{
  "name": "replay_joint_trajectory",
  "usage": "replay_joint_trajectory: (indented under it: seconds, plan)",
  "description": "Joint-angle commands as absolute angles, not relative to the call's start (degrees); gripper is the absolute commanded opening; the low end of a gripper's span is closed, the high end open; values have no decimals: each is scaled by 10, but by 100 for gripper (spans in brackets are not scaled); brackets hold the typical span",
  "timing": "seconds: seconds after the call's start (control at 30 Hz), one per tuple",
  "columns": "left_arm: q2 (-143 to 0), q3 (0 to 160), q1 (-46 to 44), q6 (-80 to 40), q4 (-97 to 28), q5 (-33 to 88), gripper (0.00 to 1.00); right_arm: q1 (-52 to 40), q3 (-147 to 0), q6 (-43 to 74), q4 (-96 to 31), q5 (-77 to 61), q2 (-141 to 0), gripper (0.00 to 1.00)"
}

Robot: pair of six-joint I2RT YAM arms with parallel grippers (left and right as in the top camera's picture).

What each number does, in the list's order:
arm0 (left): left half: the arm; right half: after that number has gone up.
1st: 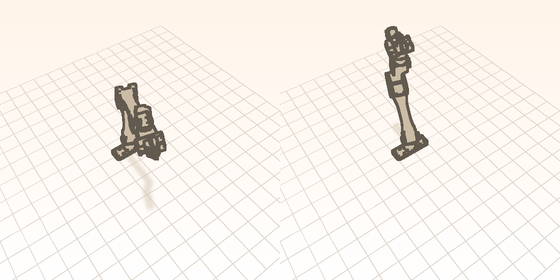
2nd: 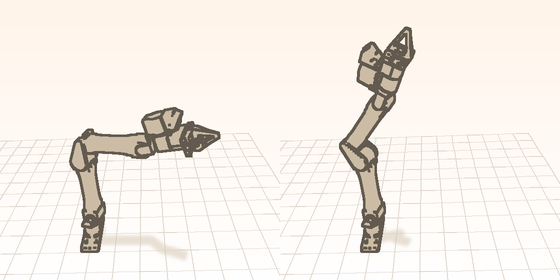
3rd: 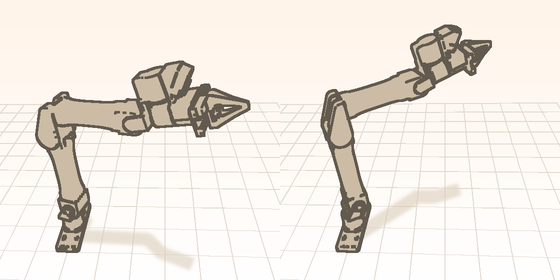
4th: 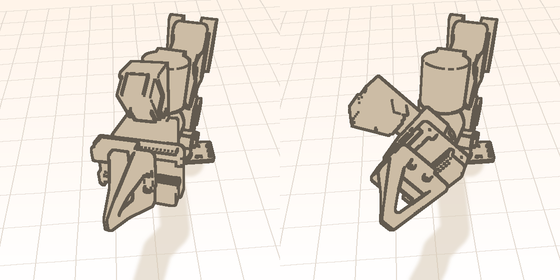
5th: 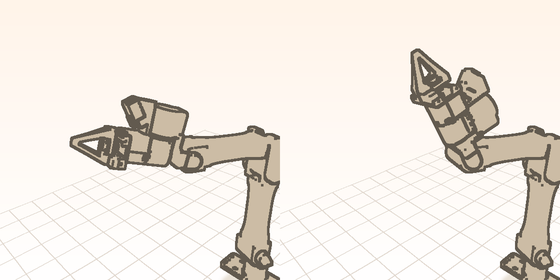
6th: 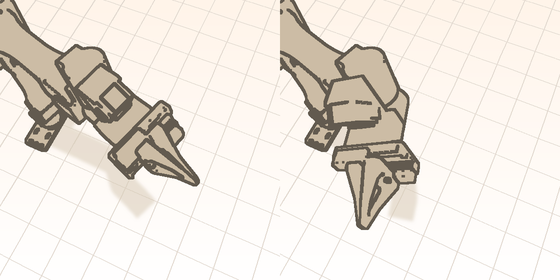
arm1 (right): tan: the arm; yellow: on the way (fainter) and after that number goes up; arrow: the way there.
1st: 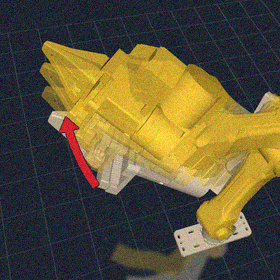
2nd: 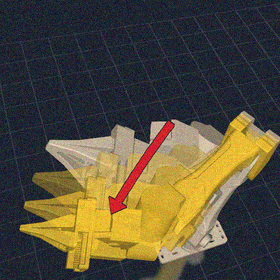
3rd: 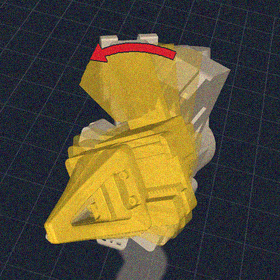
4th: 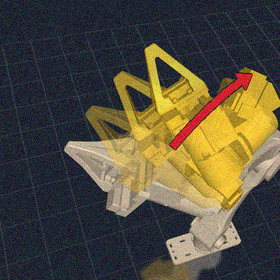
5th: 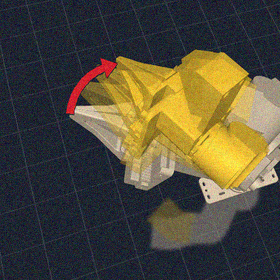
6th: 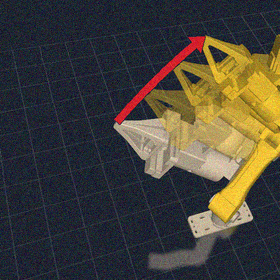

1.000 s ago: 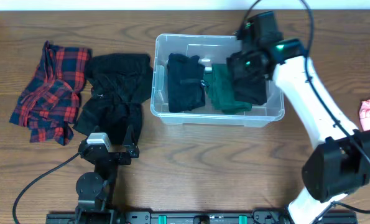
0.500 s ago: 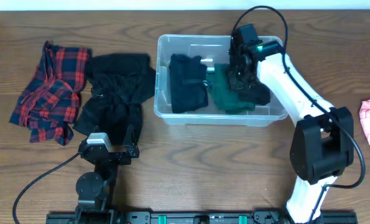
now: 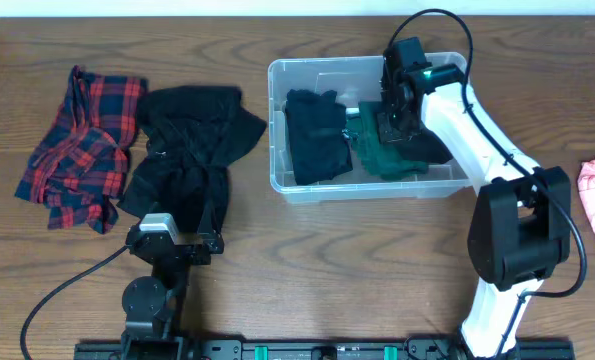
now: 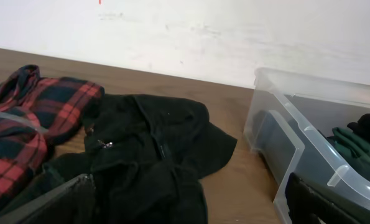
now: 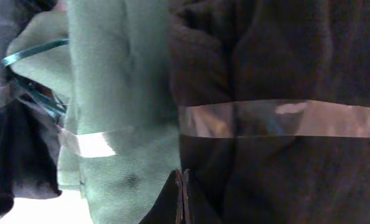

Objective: Pack container
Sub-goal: 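Push the black cloth down, open right gripper and withdraw right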

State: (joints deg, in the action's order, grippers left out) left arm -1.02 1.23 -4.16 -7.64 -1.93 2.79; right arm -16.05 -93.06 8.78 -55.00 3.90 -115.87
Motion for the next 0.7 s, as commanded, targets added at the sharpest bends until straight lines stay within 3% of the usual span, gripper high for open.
replay_joint_trajectory:
  seconds: [0.0, 0.07, 0.13, 0.23, 0.33, 0.4, 0.5, 0.67]
  plan:
    - [-11, 2, -39, -73, -40, 19, 98, -170, -951, 102, -555, 53, -1163, 1]
    - [-11, 2, -39, -73, -40, 19, 98, -172, -972, 106, -571, 53, -1157, 1]
    - [-11, 2, -39, -73, -40, 19, 98, -171, -1002, 107, -593, 49, -1147, 10]
    - [-11, 2, -39, -73, -40, 19, 98, -163, -1061, 107, -642, 47, -1133, 38]
    - [-11, 2, -39, -73, -40, 19, 98, -144, -1115, 107, -700, 47, -1118, 75]
    - [-11, 2, -39, -73, -40, 19, 98, -126, -1139, 117, -736, 47, -1107, 89]
    - [-11, 2, -39, -73, -40, 19, 98, -80, -1162, 139, -796, 45, -1084, 99]
    - [-11, 2, -39, -73, -40, 19, 98, 32, -1164, 165, -862, 45, -1038, 99]
